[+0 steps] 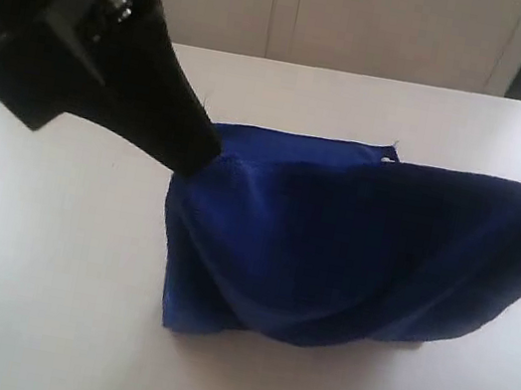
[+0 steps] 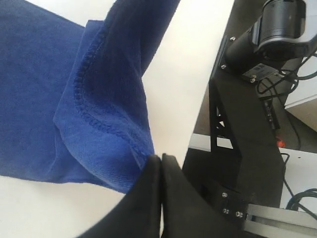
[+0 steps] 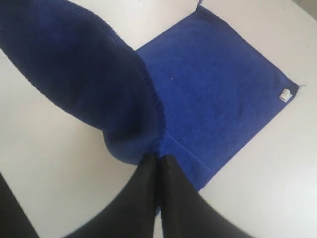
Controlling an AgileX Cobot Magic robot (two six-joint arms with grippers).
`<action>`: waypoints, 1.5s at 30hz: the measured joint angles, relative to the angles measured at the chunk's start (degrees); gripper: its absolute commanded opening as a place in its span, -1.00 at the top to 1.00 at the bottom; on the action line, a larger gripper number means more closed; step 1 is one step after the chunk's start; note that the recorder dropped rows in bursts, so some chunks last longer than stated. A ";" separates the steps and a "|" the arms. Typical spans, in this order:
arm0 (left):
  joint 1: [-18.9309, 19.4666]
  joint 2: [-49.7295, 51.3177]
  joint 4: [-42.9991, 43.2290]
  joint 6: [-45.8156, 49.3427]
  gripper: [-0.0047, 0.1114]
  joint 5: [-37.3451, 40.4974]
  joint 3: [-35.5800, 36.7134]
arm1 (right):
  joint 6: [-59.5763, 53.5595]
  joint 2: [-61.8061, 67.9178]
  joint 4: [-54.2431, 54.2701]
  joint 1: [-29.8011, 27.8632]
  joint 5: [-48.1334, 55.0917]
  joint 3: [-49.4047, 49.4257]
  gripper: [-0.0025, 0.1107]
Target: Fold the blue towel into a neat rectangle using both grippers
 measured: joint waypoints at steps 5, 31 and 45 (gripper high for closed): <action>0.00 -1.28 -1.59 -0.25 0.92 0.00 0.00 | 0.39 -4.07 0.03 0.00 0.05 0.00 0.96; 0.00 -1.49 12.39 -3.02 0.92 -4.88 9.07 | 0.75 -4.23 -3.40 0.00 -5.87 7.77 0.96; 0.00 1.11 24.35 -5.72 0.92 -18.44 13.36 | -0.03 10.63 -3.68 0.00 -17.53 7.99 0.96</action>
